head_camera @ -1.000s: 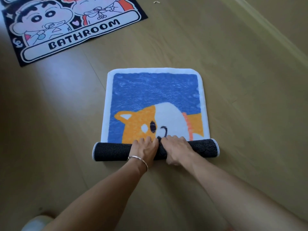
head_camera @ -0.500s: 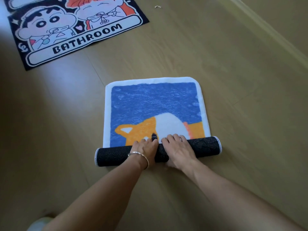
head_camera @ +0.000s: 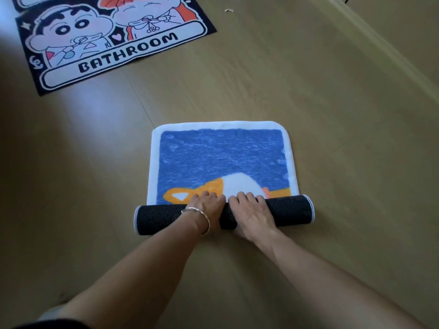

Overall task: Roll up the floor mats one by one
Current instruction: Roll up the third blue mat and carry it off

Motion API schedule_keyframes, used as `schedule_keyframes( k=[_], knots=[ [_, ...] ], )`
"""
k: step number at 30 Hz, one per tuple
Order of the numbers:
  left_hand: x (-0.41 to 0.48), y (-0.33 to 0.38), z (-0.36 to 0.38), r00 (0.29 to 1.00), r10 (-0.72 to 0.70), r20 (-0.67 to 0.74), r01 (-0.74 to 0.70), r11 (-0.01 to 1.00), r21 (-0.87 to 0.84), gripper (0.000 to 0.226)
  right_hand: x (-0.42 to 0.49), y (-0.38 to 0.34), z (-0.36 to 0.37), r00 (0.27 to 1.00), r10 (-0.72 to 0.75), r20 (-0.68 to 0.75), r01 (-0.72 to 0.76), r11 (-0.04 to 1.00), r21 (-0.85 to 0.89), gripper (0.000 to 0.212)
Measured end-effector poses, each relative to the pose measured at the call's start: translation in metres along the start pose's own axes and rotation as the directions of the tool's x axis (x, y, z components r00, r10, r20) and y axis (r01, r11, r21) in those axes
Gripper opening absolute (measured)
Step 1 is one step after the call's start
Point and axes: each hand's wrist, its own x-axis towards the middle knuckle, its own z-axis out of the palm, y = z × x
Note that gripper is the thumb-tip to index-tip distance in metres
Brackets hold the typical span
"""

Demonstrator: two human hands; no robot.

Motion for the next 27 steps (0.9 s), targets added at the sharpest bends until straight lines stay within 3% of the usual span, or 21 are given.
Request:
schedule_keyframes(
  k=[3,5,7,8,11,14,16,18,19,21,25,27],
  knots=[
    [-0.007,-0.005,0.013,0.967,0.044,-0.252,-0.023,0.996,0.086,0.047,0.014,0.009,-0.024,0.981,0.0,0.192,-0.024,0.992,0.124,0.046],
    [-0.01,-0.004,0.021,0.936,0.055,-0.349,-0.005,0.99,0.143,0.04,0.019,0.014,-0.035,0.96,-0.022,0.279,-0.032,0.982,0.188,0.045],
    [-0.012,-0.001,0.019,0.967,0.001,-0.256,0.026,0.995,0.101,0.032,0.014,0.012,-0.027,0.981,-0.04,0.187,0.013,0.99,0.143,0.047],
    [-0.01,-0.001,0.015,0.979,-0.017,-0.204,0.031,0.997,0.068,0.033,0.009,0.009,-0.018,0.998,-0.027,0.06,0.021,0.996,0.088,0.05],
    [0.0,-0.007,-0.002,0.997,-0.026,-0.069,0.021,0.997,-0.072,0.042,-0.001,0.0,-0.002,0.989,0.057,-0.136,-0.062,0.998,-0.028,0.048],
    [0.0,-0.013,0.005,0.985,0.023,-0.17,-0.021,1.0,0.009,0.054,0.005,0.006,-0.014,0.999,0.037,-0.014,-0.037,0.999,0.033,0.041],
    [-0.009,-0.009,0.016,0.966,0.034,-0.258,-0.015,0.997,0.078,0.064,0.016,0.013,-0.03,0.987,0.008,0.158,-0.027,0.992,0.12,0.043],
    [-0.013,-0.005,0.022,0.97,0.013,-0.242,0.008,0.996,0.088,0.053,0.02,0.016,-0.041,0.953,-0.036,0.3,-0.017,0.985,0.171,0.046],
    [-0.012,-0.004,0.02,0.975,-0.006,-0.22,0.022,0.997,0.073,0.045,0.019,0.015,-0.041,0.954,-0.043,0.296,-0.001,0.989,0.145,0.05],
    [-0.004,-0.007,0.01,0.988,-0.023,-0.155,0.025,1.0,0.013,0.041,0.011,0.012,-0.031,0.99,-0.025,0.14,0.015,0.998,0.066,0.059],
    [0.0,-0.014,-0.003,0.998,0.017,-0.066,-0.018,1.0,-0.007,0.062,0.002,0.003,-0.006,0.993,0.002,-0.117,-0.012,0.996,-0.083,0.052],
    [-0.008,-0.013,0.002,0.989,-0.013,-0.147,0.015,1.0,0.018,0.079,0.008,0.006,-0.017,0.998,0.009,-0.066,-0.012,0.999,-0.051,0.05]
  ],
)
